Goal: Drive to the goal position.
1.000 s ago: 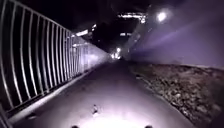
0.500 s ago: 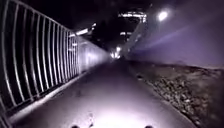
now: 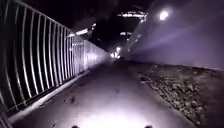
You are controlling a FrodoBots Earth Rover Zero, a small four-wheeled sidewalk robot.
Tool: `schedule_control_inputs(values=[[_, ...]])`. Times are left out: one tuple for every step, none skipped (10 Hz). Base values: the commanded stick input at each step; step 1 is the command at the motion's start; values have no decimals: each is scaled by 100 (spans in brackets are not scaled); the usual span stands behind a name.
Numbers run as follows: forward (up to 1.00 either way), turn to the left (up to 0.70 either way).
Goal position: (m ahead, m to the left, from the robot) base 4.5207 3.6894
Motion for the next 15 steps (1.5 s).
schedule_control_inputs(values=[[50,0],[50,0],[50,0],[50,0],[50,0],[50,0],[50,0],[50,0],[50,0],[50,0],[50,0],[50,0],[50,0],[50,0],[50,0]])
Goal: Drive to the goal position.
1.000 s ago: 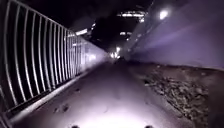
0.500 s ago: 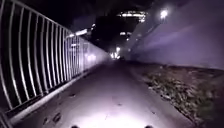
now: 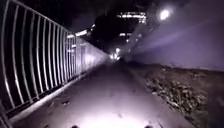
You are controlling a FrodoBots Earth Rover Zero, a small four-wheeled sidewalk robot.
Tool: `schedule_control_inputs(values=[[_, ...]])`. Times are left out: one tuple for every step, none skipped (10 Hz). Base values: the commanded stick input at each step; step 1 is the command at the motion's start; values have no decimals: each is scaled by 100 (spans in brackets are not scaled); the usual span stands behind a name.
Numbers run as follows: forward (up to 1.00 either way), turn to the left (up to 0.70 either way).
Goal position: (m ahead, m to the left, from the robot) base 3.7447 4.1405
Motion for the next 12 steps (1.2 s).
schedule_control_inputs(values=[[50,0],[50,0],[50,0],[50,0],[50,0],[50,0],[50,0],[50,0],[50,0],[50,0],[50,0],[50,0]])
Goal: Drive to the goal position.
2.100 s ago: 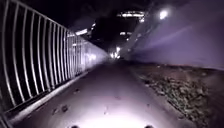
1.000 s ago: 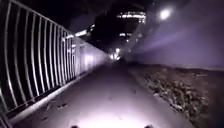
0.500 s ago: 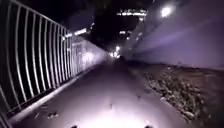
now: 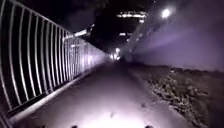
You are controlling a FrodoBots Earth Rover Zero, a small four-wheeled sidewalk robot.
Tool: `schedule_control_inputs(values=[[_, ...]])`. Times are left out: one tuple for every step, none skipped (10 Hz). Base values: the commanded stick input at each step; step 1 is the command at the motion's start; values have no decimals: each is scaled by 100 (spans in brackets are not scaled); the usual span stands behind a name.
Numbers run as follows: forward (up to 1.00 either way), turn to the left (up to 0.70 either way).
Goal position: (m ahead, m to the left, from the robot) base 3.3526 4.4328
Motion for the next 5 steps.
schedule_control_inputs(values=[[50,0],[50,0],[50,0],[50,0],[50,0]])
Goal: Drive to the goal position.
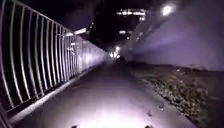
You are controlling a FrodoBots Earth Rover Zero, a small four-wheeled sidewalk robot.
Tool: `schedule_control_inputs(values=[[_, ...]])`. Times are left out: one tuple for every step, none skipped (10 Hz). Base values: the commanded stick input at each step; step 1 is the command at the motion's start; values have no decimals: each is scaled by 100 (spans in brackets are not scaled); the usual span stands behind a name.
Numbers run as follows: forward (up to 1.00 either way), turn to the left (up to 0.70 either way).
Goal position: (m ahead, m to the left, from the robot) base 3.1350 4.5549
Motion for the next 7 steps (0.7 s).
schedule_control_inputs(values=[[50,0],[50,0],[50,0],[50,0],[50,0],[50,0],[50,0]])
